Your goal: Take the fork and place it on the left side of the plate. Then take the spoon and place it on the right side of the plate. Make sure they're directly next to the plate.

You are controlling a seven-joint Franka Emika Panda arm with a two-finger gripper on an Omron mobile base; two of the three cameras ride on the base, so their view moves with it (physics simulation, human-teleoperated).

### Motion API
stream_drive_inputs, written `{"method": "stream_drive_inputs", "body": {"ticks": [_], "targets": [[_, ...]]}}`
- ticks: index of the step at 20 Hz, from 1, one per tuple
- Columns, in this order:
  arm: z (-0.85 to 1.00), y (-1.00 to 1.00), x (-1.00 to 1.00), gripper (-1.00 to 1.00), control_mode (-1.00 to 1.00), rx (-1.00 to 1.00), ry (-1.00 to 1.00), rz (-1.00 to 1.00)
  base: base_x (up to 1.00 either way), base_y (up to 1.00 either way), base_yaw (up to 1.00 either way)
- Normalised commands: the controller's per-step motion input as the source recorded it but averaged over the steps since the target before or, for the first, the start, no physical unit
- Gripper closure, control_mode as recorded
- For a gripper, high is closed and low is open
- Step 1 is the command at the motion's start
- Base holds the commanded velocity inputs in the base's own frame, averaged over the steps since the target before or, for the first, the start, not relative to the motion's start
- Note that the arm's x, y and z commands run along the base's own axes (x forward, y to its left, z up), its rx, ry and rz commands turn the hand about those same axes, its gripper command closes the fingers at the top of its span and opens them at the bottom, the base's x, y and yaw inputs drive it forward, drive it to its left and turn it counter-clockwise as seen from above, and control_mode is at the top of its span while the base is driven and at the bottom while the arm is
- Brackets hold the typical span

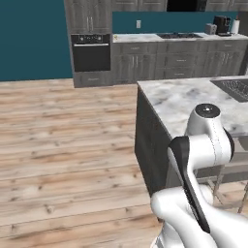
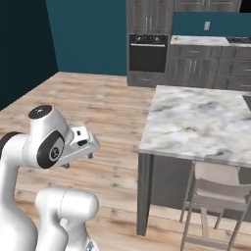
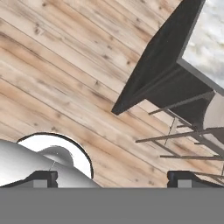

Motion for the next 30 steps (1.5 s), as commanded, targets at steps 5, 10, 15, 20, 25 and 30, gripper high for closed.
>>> {"method": "stream_drive_inputs", "body": {"ticks": [5,10,15,20,25,30], "targets": [[0.0,0.0,0.0,-1.0,1.0,0.0,0.0,0.0,0.6,0.48,-0.05],[0.0,0.0,0.0,-1.0,1.0,0.0,0.0,0.0,0.89,0.25,-0.03],[0.0,0.0,0.0,-1.0,1.0,0.0,0.0,0.0,1.0,0.06,-0.03],[0.0,0.0,0.0,-1.0,1.0,0.0,0.0,0.0,1.0,0.1,-0.02],[0.0,0.0,0.0,-1.0,1.0,0.0,0.0,0.0,1.0,0.23,-0.01],[0.0,0.0,0.0,-1.0,1.0,0.0,0.0,0.0,1.0,0.26,-0.01]]}}
